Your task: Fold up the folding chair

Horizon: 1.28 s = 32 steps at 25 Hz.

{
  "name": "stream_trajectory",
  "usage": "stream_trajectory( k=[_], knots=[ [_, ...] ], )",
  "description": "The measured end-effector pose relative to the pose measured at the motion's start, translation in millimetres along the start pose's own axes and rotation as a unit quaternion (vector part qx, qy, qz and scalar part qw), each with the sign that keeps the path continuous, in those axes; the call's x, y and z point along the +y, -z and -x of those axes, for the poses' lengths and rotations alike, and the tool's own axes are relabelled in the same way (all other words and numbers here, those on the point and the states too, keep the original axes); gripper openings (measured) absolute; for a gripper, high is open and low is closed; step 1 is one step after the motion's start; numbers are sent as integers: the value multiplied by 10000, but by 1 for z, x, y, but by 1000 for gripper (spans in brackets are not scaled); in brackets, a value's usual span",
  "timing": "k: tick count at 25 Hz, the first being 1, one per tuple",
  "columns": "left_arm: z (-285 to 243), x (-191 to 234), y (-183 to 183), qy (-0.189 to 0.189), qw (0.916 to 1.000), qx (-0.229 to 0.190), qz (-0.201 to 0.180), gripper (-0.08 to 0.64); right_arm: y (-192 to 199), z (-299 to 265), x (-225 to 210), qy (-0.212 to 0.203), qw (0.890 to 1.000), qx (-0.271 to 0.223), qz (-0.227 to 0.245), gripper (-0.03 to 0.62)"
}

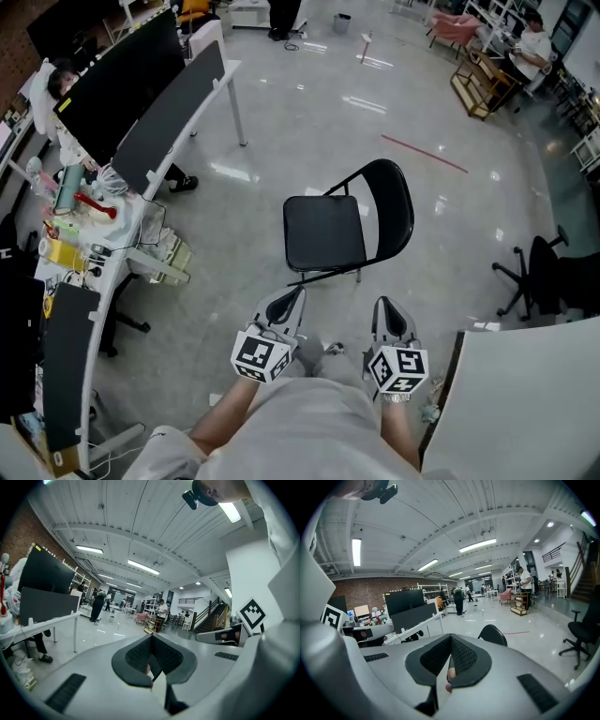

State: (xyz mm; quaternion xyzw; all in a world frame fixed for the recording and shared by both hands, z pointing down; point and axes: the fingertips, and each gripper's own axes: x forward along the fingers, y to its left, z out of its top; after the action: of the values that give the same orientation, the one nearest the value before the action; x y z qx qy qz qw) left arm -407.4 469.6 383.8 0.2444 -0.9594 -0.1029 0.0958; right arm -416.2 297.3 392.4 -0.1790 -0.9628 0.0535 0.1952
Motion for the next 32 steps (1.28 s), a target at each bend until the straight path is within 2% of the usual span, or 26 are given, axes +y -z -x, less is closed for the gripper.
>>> stream_trajectory(
  k=[5, 8, 20, 28, 32],
  knots=[
    [-32, -4, 5, 112, 9998, 149, -92, 11, 4, -11, -33, 189, 9997, 106, -141, 5],
    [-52, -4, 2, 50, 9998, 168, -129, 11, -2, -26, -53, 209, 9995, 111, -214, 5],
    [-168, 26, -10, -541, 9976, 359, -233, 11, -38, -150, -113, -511, 9980, 343, -109, 5],
    [-247, 25, -11, -768, 9956, 437, -323, 12, -56, -213, -168, -778, 9957, 498, -57, 5],
    [-270, 26, 2, -880, 9940, 589, -272, 12, -46, -230, -188, -790, 9943, 717, -47, 5]
  ],
)
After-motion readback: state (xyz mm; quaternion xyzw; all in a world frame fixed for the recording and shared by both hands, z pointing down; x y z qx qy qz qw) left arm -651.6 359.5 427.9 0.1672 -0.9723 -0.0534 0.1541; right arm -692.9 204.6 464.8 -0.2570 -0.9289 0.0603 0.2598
